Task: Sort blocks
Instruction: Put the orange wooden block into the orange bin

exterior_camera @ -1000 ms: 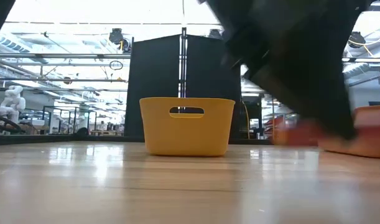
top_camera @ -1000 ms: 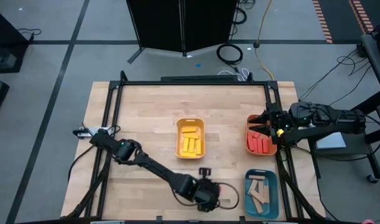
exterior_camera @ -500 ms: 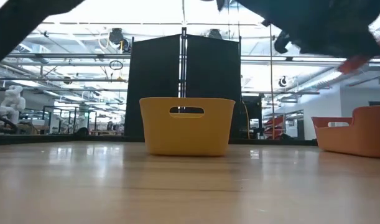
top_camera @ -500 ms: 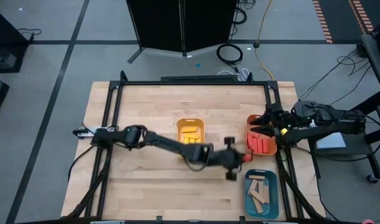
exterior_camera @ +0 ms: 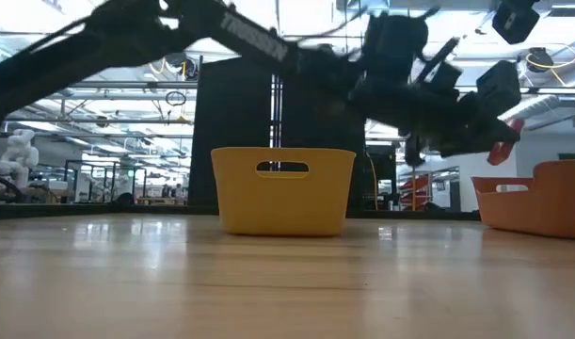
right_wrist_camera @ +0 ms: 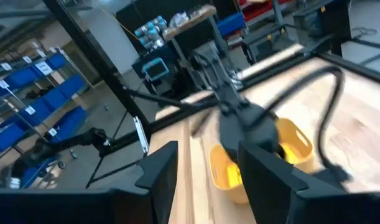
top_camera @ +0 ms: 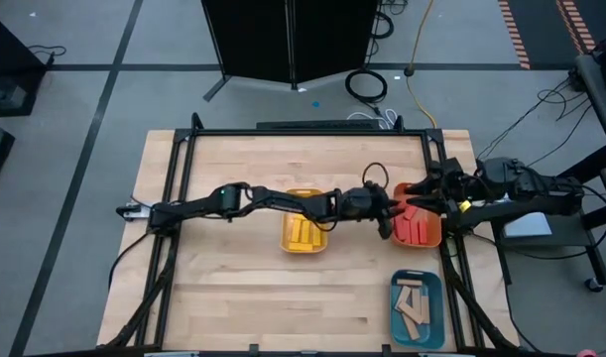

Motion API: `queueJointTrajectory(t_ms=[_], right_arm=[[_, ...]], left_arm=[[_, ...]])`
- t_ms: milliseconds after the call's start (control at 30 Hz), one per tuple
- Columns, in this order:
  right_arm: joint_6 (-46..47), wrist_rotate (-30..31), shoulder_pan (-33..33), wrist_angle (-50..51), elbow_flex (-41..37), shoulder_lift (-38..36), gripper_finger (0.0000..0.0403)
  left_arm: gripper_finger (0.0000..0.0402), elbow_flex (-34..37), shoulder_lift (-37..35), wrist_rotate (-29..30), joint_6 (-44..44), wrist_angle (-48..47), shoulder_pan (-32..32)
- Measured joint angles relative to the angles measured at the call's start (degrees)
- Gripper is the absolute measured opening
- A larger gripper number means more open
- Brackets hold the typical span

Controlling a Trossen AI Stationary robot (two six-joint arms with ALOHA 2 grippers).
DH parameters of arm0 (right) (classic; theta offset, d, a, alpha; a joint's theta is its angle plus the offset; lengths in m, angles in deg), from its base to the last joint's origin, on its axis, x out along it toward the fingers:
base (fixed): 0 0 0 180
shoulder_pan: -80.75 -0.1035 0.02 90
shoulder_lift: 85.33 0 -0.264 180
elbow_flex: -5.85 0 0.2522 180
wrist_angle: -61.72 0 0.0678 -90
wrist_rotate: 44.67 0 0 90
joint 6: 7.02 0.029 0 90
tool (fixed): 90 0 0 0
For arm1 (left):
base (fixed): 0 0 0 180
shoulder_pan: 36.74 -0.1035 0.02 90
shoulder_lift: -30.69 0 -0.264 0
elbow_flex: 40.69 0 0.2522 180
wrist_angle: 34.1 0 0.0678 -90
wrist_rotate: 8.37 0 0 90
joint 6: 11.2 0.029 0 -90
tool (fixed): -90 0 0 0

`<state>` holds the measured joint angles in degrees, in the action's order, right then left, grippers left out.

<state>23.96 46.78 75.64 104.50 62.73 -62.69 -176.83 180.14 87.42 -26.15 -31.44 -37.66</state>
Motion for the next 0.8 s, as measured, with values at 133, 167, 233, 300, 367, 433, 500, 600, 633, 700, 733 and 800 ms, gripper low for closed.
queueJointTrajectory(t_ms=[133,167,233,300,367,433,500,600,633,700,733,800], right_arm=[[-0.76,0.39,0.00,-2.45,0.00,0.02,0.0160],[-0.77,0.44,0.00,-2.83,0.01,0.02,0.0160],[-0.78,0.53,0.00,-3.40,0.00,0.02,0.0160],[-0.78,0.52,0.00,-4.07,0.00,0.02,0.0160],[-0.78,0.52,0.00,-4.51,0.00,0.02,0.0160],[-0.66,0.51,0.00,-4.58,0.00,0.03,0.0160],[-0.61,0.51,0.00,-4.69,-0.02,0.19,0.0160],[-0.63,0.51,0.02,-5.09,-0.02,0.37,0.0160],[-0.63,0.52,0.02,-5.41,-0.02,0.48,0.0160],[-0.61,0.52,0.02,-5.56,-0.02,0.56,0.0160],[-0.59,0.52,0.02,-5.63,-0.02,0.55,0.0160],[-0.58,0.50,0.02,-5.72,-0.02,0.51,0.0160]], left_arm=[[0.0071,-1.88,2.95,-1.48,-7.01,5.92,-1.35],[0.0071,-3.03,3.66,-2.12,-8.31,5.71,-1.65],[0.0071,-6.30,5.84,-3.47,-11.07,5.74,-1.99],[0.0071,-10.72,8.80,-4.79,-12.57,5.25,-2.07],[0.0071,-12.42,10.81,-5.37,-13.19,7.65,-1.96],[0.0071,-11.08,10.91,-5.16,-13.43,10.74,-1.89],[0.0071,-11.59,11.08,-4.70,-14.62,7.76,-1.96],[0.0071,-12.67,12.12,-4.59,-14.72,5.56,-1.99],[0.0071,-12.59,12.24,-4.56,-14.72,5.25,-2.00],[0.0071,-12.52,12.25,-4.50,-14.66,3.46,-2.00],[0.0071,-12.57,12.21,-4.52,-14.51,2.69,-1.98],[0.0071,-12.60,12.20,-4.66,-14.34,2.48,-1.99]])
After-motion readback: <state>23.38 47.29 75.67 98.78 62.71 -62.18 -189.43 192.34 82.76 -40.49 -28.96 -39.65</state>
